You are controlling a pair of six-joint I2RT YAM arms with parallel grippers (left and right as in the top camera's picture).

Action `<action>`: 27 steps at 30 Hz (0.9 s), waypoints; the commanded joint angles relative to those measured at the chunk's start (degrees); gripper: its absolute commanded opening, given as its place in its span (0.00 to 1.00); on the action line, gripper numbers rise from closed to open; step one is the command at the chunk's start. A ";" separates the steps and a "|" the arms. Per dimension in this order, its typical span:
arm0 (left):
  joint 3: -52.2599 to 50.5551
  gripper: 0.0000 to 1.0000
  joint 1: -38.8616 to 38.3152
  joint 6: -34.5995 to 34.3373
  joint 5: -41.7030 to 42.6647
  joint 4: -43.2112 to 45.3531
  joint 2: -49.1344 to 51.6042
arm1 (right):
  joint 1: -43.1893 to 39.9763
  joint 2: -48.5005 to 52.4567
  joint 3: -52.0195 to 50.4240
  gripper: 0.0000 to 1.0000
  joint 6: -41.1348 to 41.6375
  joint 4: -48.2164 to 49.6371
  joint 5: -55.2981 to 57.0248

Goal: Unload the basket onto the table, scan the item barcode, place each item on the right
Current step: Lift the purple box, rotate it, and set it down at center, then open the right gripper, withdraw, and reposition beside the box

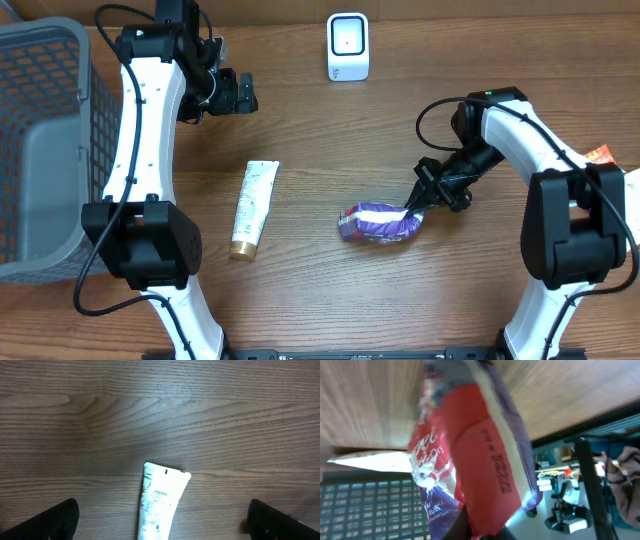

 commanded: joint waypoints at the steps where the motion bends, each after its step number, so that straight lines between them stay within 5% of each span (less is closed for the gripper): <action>1: 0.79 1.00 0.24 1.29 -0.31 0.07 -0.90 | 0.13 3.85 -0.24 0.25 2.14 4.13 1.49; 9: 0.79 1.00 0.24 1.29 -0.31 0.07 -0.90 | -1.40 5.86 0.74 0.50 3.30 16.57 1.51; 16: 0.79 1.00 0.24 1.29 -0.31 0.07 -0.90 | -6.62 5.84 11.30 0.63 -2.03 15.78 9.29; 22: 0.79 1.00 0.24 1.29 -0.31 0.07 -0.90 | -9.70 5.84 26.10 0.97 -17.64 3.93 15.39; 27: 0.79 1.00 0.24 1.29 -0.31 0.07 -0.90 | -9.73 5.09 30.18 1.00 -39.15 -7.52 10.19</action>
